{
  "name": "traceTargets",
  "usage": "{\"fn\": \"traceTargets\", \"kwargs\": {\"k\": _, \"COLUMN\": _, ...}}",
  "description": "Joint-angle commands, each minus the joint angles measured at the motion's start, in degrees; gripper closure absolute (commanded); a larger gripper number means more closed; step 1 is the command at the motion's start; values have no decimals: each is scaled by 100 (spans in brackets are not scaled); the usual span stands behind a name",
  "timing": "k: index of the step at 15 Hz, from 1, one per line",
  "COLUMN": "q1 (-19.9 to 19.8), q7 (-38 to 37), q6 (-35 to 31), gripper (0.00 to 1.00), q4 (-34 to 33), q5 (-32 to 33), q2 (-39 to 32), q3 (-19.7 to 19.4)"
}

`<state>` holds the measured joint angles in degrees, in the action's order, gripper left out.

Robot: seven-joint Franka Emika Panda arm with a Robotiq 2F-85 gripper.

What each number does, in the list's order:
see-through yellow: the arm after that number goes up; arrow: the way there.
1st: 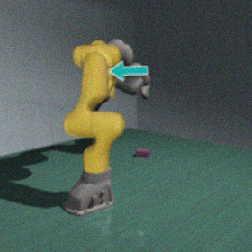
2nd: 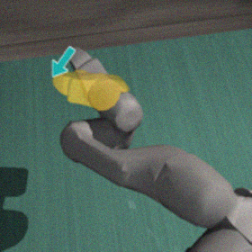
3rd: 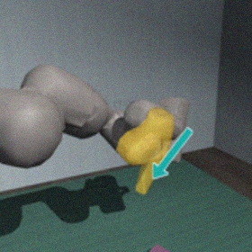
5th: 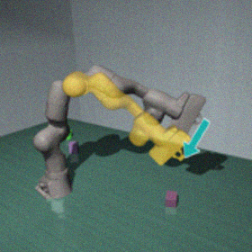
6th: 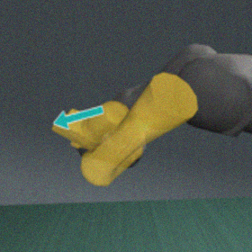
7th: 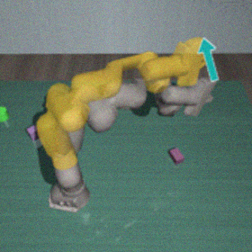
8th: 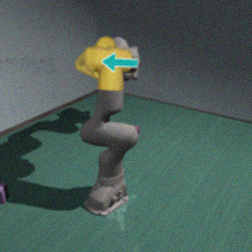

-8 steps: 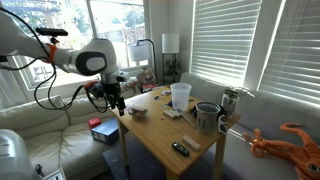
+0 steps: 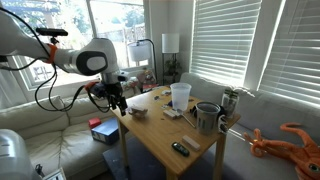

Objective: Stack up the wooden chips on the left

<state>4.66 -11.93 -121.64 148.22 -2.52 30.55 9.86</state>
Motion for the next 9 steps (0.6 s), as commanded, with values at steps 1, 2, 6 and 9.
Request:
{"fn": "traceTargets", "kwargs": {"k": 1, "q1": -53, "q7": 665, "q6": 341, "gripper": 0, "q4": -149, "q5": 571, "q2": 114, "q3": -183}}
{"fn": "traceTargets", "kwargs": {"k": 2, "q1": -48, "q7": 928, "q6": 414, "gripper": 0, "q4": -199, "q5": 755, "q2": 105, "q3": -245}}
{"fn": "traceTargets", "kwargs": {"k": 6, "q1": 6, "q7": 1776, "q6": 313, "gripper": 0, "q4": -362, "q5": 1106, "q2": 41, "q3": -529}}
{"fn": "traceTargets", "kwargs": {"k": 9, "q1": 102, "q7": 2306, "q6": 126, "gripper": 0, "q4": -508, "q5": 915, "q2": -95, "q3": -772}}
